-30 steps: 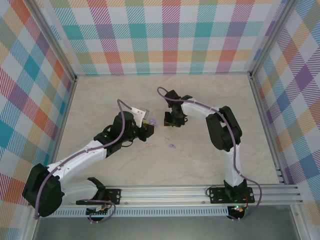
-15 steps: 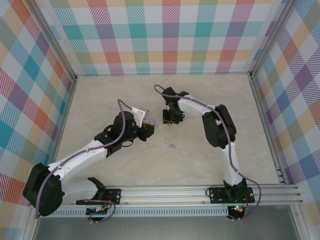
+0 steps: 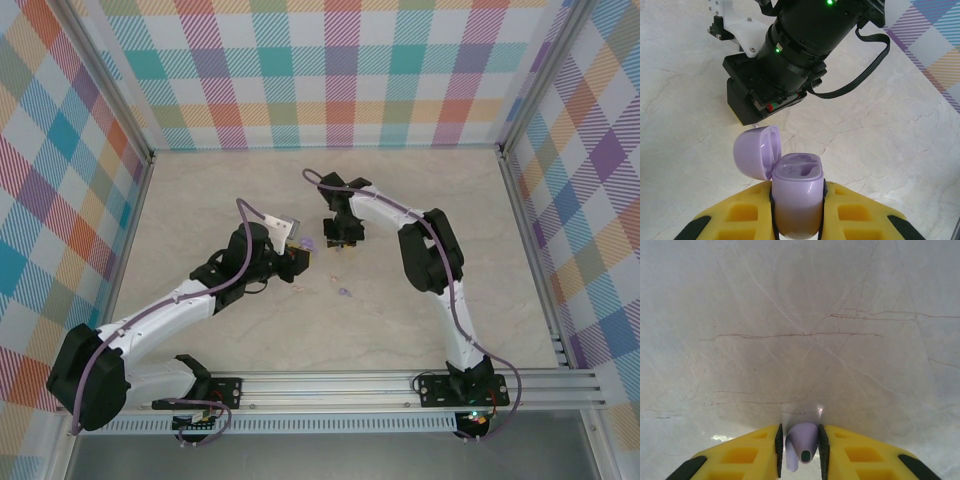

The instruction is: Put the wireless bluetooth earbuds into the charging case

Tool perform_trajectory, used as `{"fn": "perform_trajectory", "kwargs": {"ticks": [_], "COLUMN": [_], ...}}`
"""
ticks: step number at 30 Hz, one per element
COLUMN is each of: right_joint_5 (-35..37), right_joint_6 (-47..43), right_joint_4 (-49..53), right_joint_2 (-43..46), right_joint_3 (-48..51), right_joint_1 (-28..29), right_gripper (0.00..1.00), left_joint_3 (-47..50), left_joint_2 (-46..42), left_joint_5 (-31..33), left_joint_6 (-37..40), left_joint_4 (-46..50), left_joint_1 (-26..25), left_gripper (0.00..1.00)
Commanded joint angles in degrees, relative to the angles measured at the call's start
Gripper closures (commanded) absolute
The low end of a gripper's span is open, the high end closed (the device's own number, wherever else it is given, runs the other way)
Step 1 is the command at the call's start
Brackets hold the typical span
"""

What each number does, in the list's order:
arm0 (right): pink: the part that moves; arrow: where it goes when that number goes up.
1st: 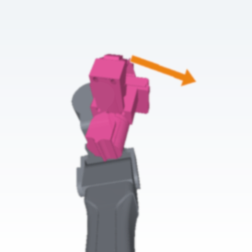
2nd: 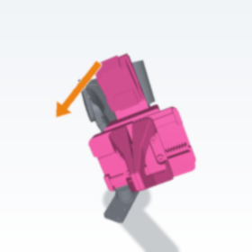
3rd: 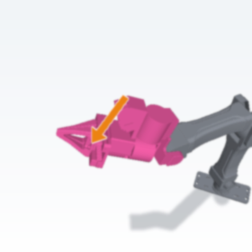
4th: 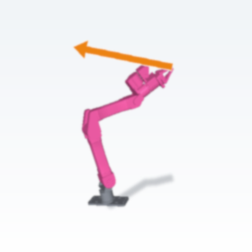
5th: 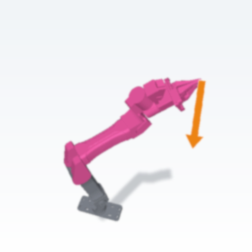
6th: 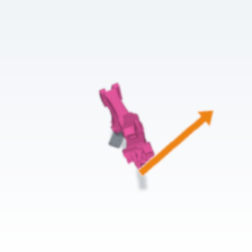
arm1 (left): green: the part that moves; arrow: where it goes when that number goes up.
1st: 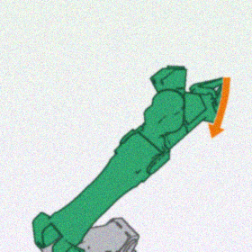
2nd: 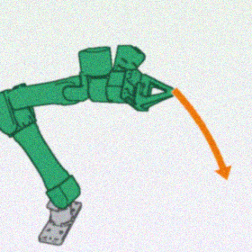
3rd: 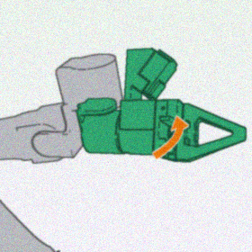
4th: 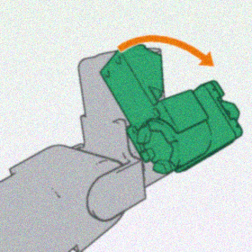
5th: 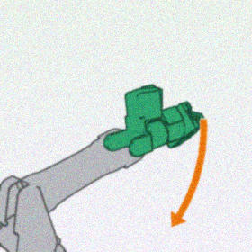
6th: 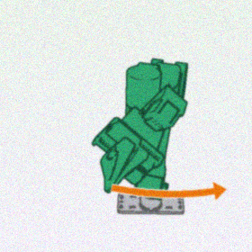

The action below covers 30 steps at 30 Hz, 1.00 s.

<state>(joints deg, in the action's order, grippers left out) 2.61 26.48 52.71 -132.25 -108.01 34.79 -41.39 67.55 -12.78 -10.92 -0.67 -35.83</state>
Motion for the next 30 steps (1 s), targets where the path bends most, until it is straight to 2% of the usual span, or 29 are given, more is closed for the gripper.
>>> {"fn": "perform_trajectory", "kwargs": {"ticks": [1, 23, 30], "right_joint_5": [3.03, 5.55, 5.65], "right_joint_6": [-0.88, -3.02, -3.01], "right_joint_4": [3.06, 12.05, 11.65], "right_joint_2": [-2.81, -12.36, -12.85], "right_joint_3": [-1.76, -13.38, -14.42], "right_joint_1": [0.61, 1.07, 0.49], "right_gripper": [0.73, 0.71, 0.81], "left_joint_3": [0.52, 1.57, 1.84], "left_joint_2": [0.31, -1.13, -1.2], "left_joint_5": [-0.94, -0.42, -0.57], "left_joint_6": [-0.51, -0.51, -0.51], "left_joint_4": [-2.42, -2.41, -2.43], "left_joint_1": [0.35, 0.39, 0.39], "left_gripper": [0.85, 0.85, 0.86]}}
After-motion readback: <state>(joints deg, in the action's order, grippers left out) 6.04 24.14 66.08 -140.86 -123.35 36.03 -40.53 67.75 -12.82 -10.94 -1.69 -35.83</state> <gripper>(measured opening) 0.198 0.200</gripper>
